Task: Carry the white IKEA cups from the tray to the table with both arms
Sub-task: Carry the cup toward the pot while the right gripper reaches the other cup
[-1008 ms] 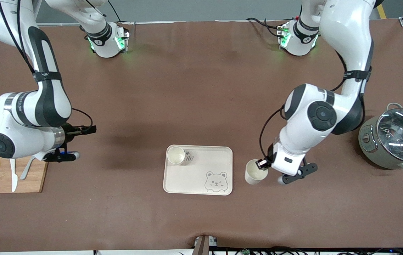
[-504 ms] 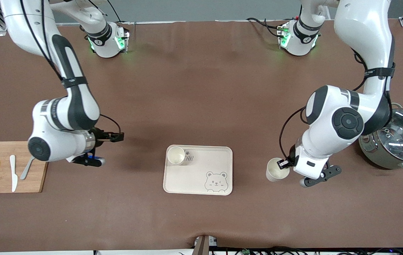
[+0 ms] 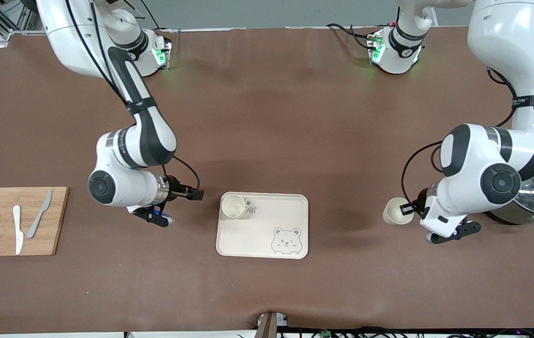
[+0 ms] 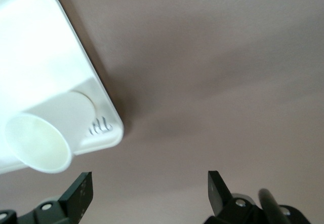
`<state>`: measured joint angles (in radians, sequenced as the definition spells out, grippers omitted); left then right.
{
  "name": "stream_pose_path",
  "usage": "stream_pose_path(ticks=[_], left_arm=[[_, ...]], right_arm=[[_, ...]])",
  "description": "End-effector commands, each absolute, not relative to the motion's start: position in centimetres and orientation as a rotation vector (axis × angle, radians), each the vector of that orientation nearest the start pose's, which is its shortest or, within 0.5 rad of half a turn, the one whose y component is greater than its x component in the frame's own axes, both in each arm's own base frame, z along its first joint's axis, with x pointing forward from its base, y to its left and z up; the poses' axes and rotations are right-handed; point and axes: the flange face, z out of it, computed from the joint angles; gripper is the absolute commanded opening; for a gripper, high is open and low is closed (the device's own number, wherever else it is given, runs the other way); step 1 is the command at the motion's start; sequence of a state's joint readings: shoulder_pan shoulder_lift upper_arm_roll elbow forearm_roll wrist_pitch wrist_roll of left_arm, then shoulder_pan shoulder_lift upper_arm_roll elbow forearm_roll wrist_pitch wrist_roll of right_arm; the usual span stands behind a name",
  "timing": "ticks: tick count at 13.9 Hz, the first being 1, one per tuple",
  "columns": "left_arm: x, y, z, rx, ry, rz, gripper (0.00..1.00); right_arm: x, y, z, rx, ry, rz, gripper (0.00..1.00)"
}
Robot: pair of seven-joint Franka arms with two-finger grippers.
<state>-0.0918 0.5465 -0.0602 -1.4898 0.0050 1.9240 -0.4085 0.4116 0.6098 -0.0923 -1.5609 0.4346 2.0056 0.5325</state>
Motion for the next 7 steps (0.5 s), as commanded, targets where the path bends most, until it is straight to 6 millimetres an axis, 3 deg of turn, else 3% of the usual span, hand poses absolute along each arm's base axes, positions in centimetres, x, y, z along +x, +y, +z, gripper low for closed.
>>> stream_pose_path(ticks=[1,2,5,7], left_arm=[[66.8,-6.2,33.2,-3.089,-0.363,0.232,0.00],[66.7,-5.0,32.3,-3.089,-0.372,0.245,0.00],[66.0,-4.2,29.6,-3.087,-0.376,0.259,0.00],[65.8,-3.3,28.7,-3.084,-0.395,0.256,0.00]], right_arm=[[64.6,28.0,28.5,-2.740,0.739,0.359,1.00],[64.5,29.2,28.1,-2.725,0.754,0.349,1.00],[65.3,29.7,26.8,-2.702,0.791,0.236,1.00],[64.5,31.7,25.2,-2.713,0.793,0.253,1.00]])
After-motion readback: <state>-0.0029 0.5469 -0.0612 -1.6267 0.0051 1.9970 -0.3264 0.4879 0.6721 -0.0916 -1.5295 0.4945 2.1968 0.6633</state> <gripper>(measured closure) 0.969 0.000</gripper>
